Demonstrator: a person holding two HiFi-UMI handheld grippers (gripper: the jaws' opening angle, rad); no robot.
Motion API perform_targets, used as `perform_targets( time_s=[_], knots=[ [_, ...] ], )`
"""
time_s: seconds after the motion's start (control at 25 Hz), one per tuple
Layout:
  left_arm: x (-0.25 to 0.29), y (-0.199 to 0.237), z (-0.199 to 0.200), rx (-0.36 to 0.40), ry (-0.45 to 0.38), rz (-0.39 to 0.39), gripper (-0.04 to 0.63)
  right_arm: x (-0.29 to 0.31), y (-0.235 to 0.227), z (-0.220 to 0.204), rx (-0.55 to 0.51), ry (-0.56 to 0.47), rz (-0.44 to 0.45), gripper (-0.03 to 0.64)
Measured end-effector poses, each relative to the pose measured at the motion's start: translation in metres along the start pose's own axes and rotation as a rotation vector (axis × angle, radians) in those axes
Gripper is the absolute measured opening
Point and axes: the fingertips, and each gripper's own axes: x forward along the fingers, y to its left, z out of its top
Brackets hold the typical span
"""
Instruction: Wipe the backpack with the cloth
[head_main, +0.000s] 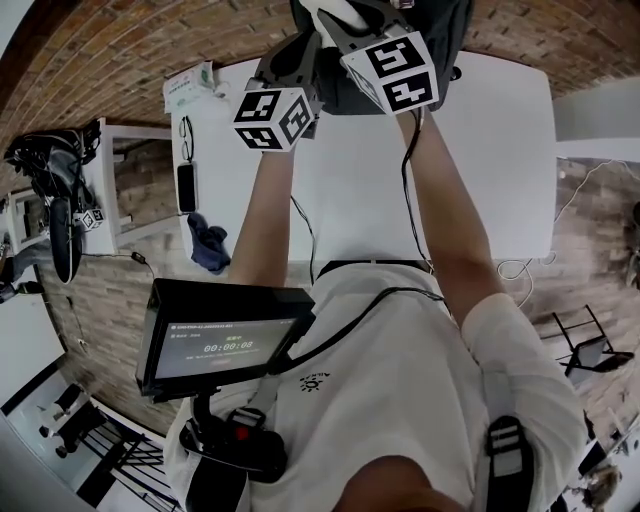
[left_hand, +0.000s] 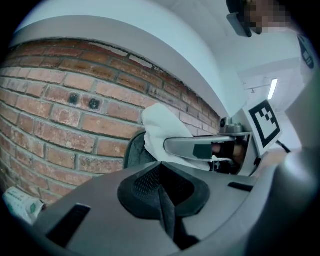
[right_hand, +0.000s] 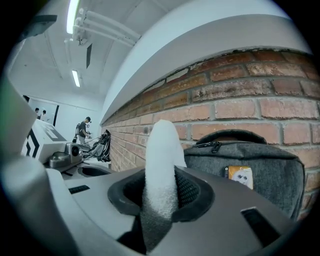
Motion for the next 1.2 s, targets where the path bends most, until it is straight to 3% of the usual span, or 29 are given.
perform_targets(
  time_s=[0.64, 0.84, 1.2],
  knots=[
    [0.005, -0.001, 0.001, -0.023, -0.008, 0.003, 0.002, 0.008, -0.002, 0.005, 0.046, 0.145, -0.041, 0.103],
    [0.002, 0.006, 0.004, -0.035, -0.02, 0.019, 0.0, 0.02, -0.003, 0.009, 0.116, 0.159, -0.026, 0.1],
    [0.006, -0.008, 0.002, -0.033, -0.015, -0.017, 0.002, -0.005, -0.075, 0.021, 0.214, 0.128, -0.188, 0.097]
  ],
)
